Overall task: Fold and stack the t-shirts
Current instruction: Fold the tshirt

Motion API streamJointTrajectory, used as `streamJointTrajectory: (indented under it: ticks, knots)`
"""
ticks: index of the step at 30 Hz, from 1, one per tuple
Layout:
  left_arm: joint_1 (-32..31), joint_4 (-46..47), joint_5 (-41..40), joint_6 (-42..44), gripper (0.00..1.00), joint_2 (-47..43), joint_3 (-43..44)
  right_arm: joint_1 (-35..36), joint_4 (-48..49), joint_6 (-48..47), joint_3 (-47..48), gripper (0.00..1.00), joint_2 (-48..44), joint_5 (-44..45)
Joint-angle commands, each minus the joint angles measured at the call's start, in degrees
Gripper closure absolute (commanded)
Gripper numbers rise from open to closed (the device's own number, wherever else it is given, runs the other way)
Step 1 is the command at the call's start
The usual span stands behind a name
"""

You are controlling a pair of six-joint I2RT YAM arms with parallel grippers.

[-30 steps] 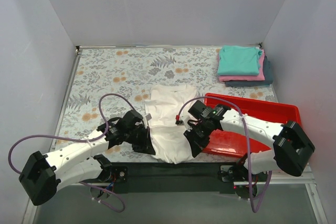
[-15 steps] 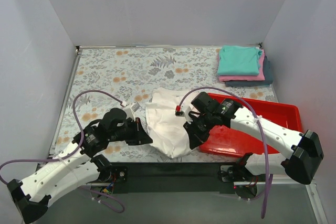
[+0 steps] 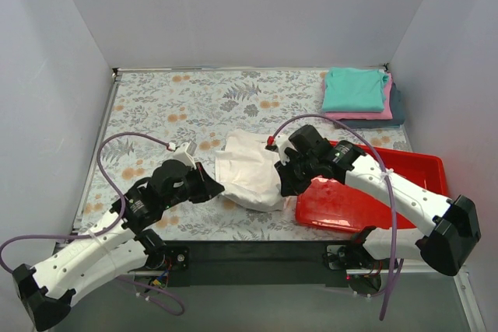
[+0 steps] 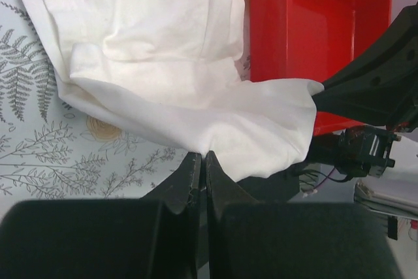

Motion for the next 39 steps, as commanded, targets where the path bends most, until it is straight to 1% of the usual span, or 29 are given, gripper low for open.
streamJointTrajectory:
  ticks: [1, 7, 12, 14, 17, 20, 21, 25, 28, 29, 32, 37, 39]
  knots:
    - [-0.1, 6.23, -3.7, 1.11, 1.0, 1.94, 1.6, -1.12, 5.27, 1.01, 3.13, 0.99, -1.36, 2.78]
    - [-0.1, 9.48, -8.61, 3.57, 1.0, 4.49, 3.1, -2.7, 6.5, 0.49, 4.97, 0.99, -0.3, 3.92]
    - [0.25, 12.55, -9.32, 6.99, 1.0, 9.66, 5.38, -5.34, 8.44, -0.04, 4.88, 0.99, 1.72, 2.96]
    - [0.51, 13.17, -10.81, 8.48, 1.0, 11.25, 5.91, -5.87, 8.7, -0.3, 5.15, 0.99, 2.77, 2.87]
    - [2.18, 14.58, -10.38, 9.9, 1.0, 13.01, 6.53, -6.92, 9.23, -0.83, 5.59, 0.99, 4.09, 2.43]
    - [5.43, 17.12, -8.81, 11.3, 1.0, 14.77, 6.0, -8.15, 9.93, -1.0, 6.2, 0.99, 5.93, 1.99]
    - [7.79, 18.78, -6.45, 11.65, 1.0, 15.3, 5.65, -8.68, 10.19, -1.27, 6.55, 0.99, 6.46, 1.99]
    - [13.08, 22.84, -2.04, 12.1, 1.0, 18.29, 4.15, -10.09, 10.55, -1.79, 7.26, 0.99, 9.1, 1.9]
    - [14.49, 26.35, -0.28, 12.27, 1.0, 20.75, 3.36, -11.58, 11.07, -2.32, 7.61, 0.99, 10.95, 1.29]
    - [14.66, 27.14, 1.64, 12.27, 1.0, 22.41, 3.54, -12.37, 11.16, -2.58, 7.78, 0.99, 11.82, 0.85]
    - [15.54, 29.08, 2.19, 12.71, 1.0, 26.01, 4.06, -13.51, 11.43, -3.02, 8.31, 0.99, 13.84, 0.41]
    - [17.92, 32.25, 3.42, 13.59, 1.0, 29.63, 5.03, -15.97, 12.39, -3.11, 9.36, 0.99, 16.48, -1.7]
    - [18.79, 34.7, 4.38, 13.85, 1.0, 31.73, 5.73, -17.03, 12.74, -4.16, 9.98, 0.99, 17.71, -2.58]
